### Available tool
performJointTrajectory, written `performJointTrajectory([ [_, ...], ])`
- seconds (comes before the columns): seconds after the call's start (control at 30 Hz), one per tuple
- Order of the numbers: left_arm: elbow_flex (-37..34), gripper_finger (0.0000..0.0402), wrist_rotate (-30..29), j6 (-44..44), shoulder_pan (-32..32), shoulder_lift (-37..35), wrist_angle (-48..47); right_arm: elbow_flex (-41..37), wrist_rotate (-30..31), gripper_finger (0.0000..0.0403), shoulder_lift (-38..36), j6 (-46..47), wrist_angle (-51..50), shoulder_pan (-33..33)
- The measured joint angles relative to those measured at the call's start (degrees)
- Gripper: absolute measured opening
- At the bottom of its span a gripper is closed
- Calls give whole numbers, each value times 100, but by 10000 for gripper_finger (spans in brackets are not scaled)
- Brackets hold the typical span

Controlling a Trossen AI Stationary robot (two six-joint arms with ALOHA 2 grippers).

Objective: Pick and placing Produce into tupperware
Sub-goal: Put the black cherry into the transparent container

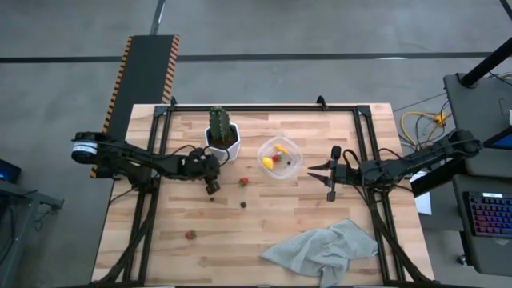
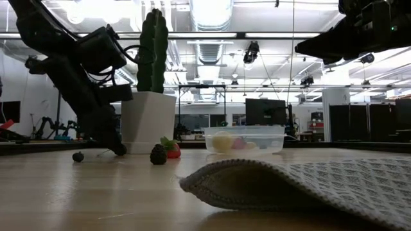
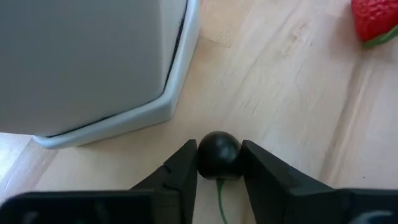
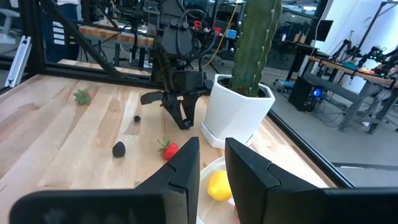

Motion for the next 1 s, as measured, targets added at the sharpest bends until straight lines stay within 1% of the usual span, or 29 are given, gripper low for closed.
performJointTrajectory([
  [0.03,0,80,25,17,0,0,10,0,0,68,0,0,0,0],
  [0.3,29,80,166,416,2,-20,-13,0,-1,70,0,1,2,0],
  [0.37,101,80,323,435,0,-17,-68,0,0,68,0,1,4,0],
  [0.43,194,80,599,518,-8,-17,-75,0,1,65,0,1,4,0],
  [0.5,288,80,714,597,-17,-44,-57,0,1,64,0,1,6,0],
  [0.77,649,80,849,868,-56,-208,-110,0,0,63,0,4,8,0],
  [1.0,771,80,765,930,-90,-439,-510,0,-1,63,0,64,11,0],
])
